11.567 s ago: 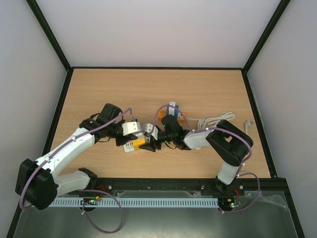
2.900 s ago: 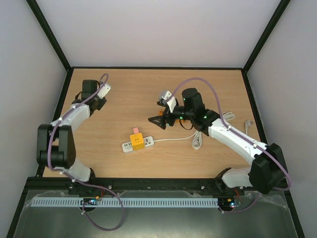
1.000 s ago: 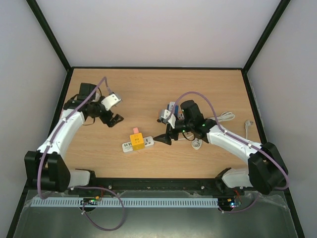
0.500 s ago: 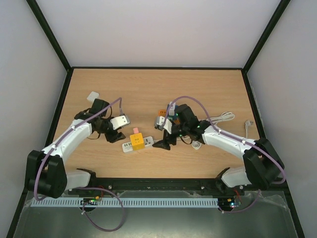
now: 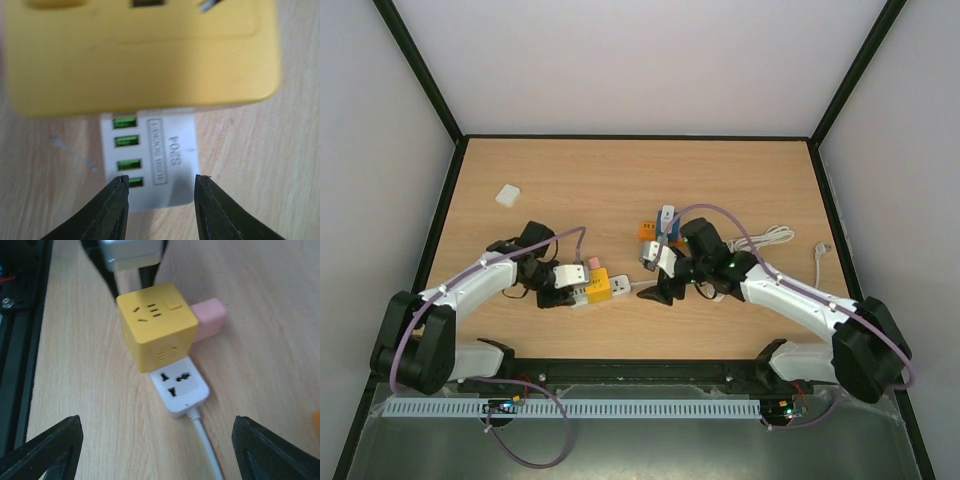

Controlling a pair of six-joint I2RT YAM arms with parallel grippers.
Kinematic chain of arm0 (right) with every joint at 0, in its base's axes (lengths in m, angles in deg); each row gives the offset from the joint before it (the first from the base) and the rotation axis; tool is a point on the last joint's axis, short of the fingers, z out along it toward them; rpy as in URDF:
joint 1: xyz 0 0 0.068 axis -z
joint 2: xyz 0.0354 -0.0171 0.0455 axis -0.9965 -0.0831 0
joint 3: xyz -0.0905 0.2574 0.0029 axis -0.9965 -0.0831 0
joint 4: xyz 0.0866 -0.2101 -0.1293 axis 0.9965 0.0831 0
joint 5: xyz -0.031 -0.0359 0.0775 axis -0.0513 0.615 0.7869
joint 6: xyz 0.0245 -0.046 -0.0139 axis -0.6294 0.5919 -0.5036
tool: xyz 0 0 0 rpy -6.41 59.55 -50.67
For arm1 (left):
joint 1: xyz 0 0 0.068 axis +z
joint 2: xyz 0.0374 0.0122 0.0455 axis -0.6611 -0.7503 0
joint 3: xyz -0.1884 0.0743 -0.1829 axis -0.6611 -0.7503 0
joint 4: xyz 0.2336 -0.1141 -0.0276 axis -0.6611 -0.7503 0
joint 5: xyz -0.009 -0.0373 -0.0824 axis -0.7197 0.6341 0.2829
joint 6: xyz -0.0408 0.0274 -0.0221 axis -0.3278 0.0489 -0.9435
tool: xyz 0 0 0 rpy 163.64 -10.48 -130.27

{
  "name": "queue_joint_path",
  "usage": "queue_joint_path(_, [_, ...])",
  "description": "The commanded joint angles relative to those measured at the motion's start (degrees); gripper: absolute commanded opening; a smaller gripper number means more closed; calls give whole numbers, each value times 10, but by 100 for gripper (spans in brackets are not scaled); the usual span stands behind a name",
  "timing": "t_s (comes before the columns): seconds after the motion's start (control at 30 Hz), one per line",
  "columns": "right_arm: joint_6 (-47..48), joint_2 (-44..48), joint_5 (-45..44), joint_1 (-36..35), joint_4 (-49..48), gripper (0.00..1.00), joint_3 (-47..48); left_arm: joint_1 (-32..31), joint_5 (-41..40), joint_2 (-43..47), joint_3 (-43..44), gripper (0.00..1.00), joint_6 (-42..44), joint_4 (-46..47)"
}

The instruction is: Pull the plug off the socket

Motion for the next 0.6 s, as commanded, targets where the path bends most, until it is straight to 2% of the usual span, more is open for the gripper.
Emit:
queue_joint_path(0.0, [-21,31,-23,31,22,80,-5,-22,49,2,-14,39,13,-2])
queue_joint_path(0.4, [-40,62,-66,70,83,80,13,-179,101,-15,-17,38,-124,114])
queue_joint_path(0.57, [-62,64,-86,71,74,81,11,-246,67,-50,1,38,-185,202])
